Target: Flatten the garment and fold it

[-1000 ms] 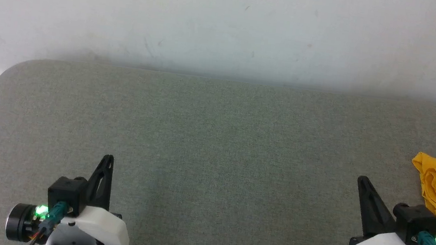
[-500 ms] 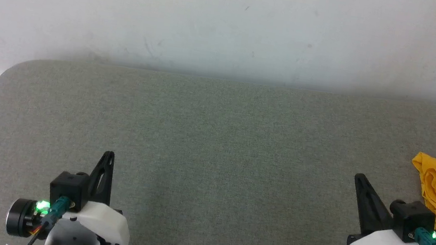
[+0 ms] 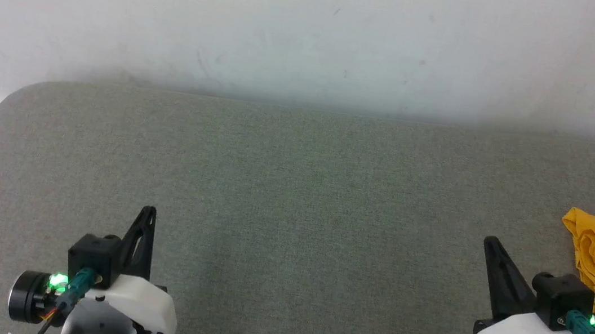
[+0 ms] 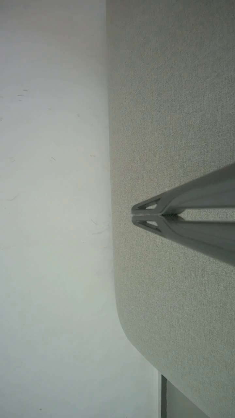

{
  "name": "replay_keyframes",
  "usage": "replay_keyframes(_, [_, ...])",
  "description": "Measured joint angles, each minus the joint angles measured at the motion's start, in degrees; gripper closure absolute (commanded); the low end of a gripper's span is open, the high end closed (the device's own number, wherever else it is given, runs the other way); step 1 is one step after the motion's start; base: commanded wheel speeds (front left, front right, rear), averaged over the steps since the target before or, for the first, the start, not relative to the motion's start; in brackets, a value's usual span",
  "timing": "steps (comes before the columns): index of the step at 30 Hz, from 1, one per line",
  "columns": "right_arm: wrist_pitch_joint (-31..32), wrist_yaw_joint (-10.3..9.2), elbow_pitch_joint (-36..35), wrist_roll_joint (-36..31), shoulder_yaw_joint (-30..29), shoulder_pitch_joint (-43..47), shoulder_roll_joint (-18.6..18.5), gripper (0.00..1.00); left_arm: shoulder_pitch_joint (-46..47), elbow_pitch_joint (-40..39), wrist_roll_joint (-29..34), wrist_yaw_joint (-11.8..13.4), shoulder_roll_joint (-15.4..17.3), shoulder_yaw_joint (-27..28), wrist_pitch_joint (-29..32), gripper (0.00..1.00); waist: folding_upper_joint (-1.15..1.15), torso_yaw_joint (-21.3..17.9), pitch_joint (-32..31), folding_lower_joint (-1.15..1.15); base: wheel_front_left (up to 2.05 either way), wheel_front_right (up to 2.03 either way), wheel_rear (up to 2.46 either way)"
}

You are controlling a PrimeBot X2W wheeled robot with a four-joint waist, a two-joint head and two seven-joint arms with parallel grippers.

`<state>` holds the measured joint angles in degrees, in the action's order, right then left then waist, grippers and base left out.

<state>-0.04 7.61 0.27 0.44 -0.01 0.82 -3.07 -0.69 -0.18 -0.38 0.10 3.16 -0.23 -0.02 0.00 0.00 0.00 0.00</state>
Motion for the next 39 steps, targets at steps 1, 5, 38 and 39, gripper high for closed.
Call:
replay_keyframes(1, [0.0,0.0,0.0,0.0,0.0,0.0,0.0,1.0,0.0,0.0,0.0,0.0,0.0,0.0,0.0,1.0,0.0,0.0,0.0,0.0,0.0,0.0,0.0])
replay_keyframes(5, [0.0,0.0,0.0,0.0,0.0,0.0,0.0,1.0,0.0,0.0,0.0,0.0,0.0,0.0,0.0,1.0,0.0,0.0,0.0,0.0,0.0,0.0,0.0])
replay_keyframes(38, [0.0,0.0,0.0,0.0,0.0,0.0,0.0,1.0,0.0,0.0,0.0,0.0,0.0,0.0,0.0,1.0,0.0,0.0,0.0,0.0,0.0,0.0,0.0])
replay_keyframes(39, [0.0,0.0,0.0,0.0,0.0,0.0,0.0,1.0,0.0,0.0,0.0,0.0,0.0,0.0,0.0,1.0,0.0,0.0,0.0,0.0,0.0,0.0,0.0])
